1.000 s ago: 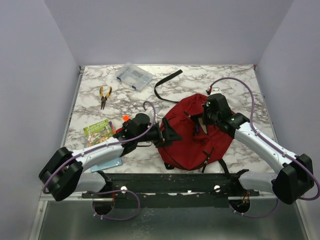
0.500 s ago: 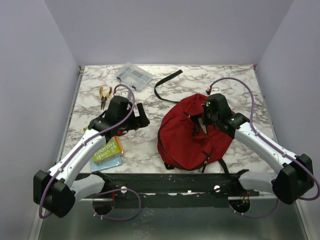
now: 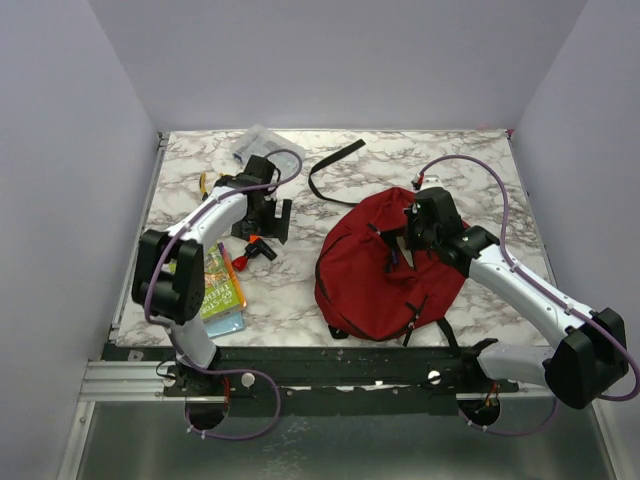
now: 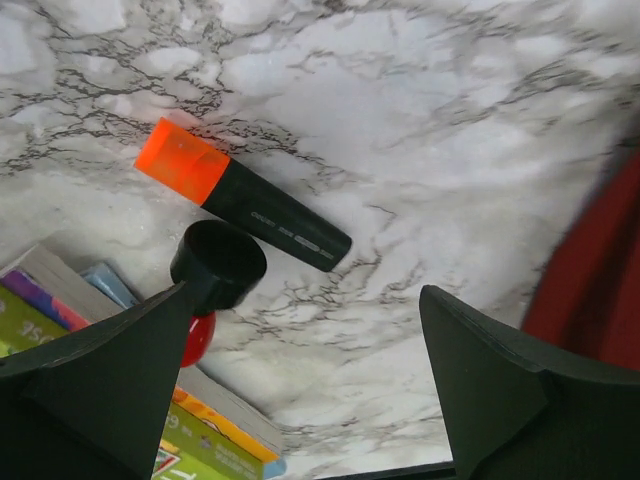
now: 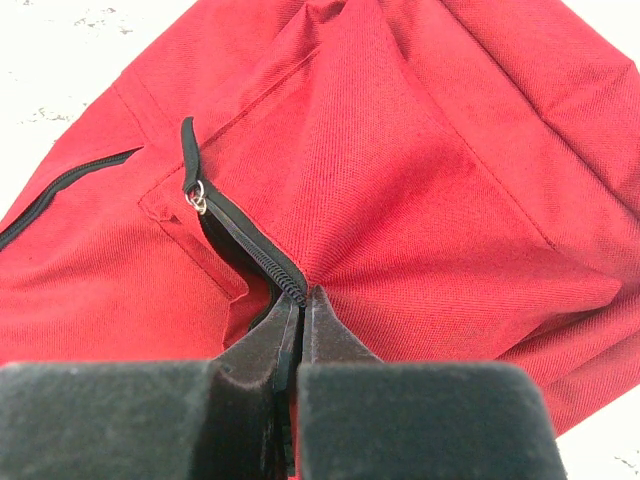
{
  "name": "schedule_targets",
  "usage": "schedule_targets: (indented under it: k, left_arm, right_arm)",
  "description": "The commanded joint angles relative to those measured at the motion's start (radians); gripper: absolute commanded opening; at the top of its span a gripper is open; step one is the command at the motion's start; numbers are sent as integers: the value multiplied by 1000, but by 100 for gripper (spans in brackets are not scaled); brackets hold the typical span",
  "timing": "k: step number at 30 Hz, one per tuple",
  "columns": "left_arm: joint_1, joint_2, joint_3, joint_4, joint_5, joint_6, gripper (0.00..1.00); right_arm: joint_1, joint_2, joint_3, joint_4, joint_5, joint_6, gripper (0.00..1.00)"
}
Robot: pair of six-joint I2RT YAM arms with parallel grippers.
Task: Pack the student bag
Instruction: Pick up the stationery from the center of the board.
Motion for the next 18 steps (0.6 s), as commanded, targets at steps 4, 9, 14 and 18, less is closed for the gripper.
schedule_targets:
  k: [4, 9, 14, 18]
  left_arm:
    - [8, 107, 15, -81, -154, 134, 95]
    - [8, 123, 17, -67, -208, 156, 94]
    - [8, 159, 44, -81, -134, 162, 86]
    - [8, 164, 46, -87, -85, 152, 81]
  right_arm:
    - [6, -18, -7, 41, -32, -1, 1]
    - [5, 1, 0, 36, -33, 0, 1]
    - [6, 14, 2, 37, -33, -2, 1]
    - [6, 12, -1, 26, -23, 1, 1]
